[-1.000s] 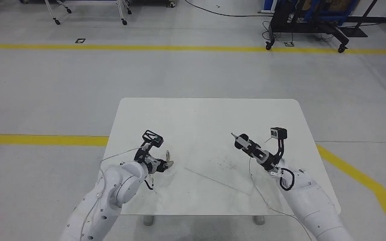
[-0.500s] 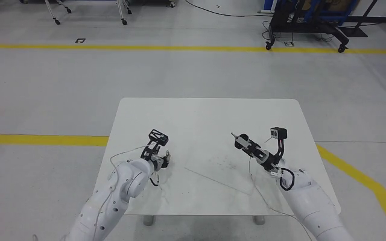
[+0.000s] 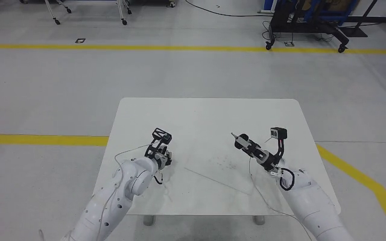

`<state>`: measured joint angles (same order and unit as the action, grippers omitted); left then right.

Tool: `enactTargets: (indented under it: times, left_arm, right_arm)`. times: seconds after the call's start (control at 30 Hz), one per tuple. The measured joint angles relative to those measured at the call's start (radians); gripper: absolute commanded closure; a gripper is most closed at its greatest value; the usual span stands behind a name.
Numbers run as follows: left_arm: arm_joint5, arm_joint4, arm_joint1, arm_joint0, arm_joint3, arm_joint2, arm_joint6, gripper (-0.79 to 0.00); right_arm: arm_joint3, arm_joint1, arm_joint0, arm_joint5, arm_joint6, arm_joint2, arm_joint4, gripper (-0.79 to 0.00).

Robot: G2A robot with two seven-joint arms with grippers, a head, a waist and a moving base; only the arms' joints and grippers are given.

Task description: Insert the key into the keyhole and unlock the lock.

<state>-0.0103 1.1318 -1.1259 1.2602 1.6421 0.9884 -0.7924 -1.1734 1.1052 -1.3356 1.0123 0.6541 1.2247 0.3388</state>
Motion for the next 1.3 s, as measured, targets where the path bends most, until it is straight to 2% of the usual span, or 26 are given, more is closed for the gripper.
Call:
enactTargets:
  times: [0.4,0.57,0.7,0.93,1.2,1.3]
  left_arm:
    - [0.002,0.040,-0.009,-0.002,-0.005,-0.014,-0.031,0.000]
    - [0.015,0.006,-0.011,0.007,0.013,0.004,0.021,0.000]
    - [0.019,-0.072,-0.012,0.021,0.036,0.049,0.078,0.000]
    - [0.026,-0.093,-0.010,0.052,0.097,0.092,0.192,0.000]
    - [0.026,-0.097,-0.010,0.054,0.097,0.093,0.196,0.000]
    - [0.073,-0.213,-0.015,0.058,0.058,0.117,0.234,0.000]
  right_arm:
    - [0.000,0.000,0.000,0.000,0.000,0.000,0.000,0.000]
    - [0.000,0.000,0.000,0.000,0.000,0.000,0.000,0.000]
    - [0.000,0.000,0.000,0.000,0.000,0.000,0.000,0.000]
    - [0.000,0.000,0.000,0.000,0.000,0.000,0.000,0.000]
    - [0.000,0.000,0.000,0.000,0.000,0.000,0.000,0.000]
    - [0.000,0.000,0.000,0.000,0.000,0.000,0.000,0.000]
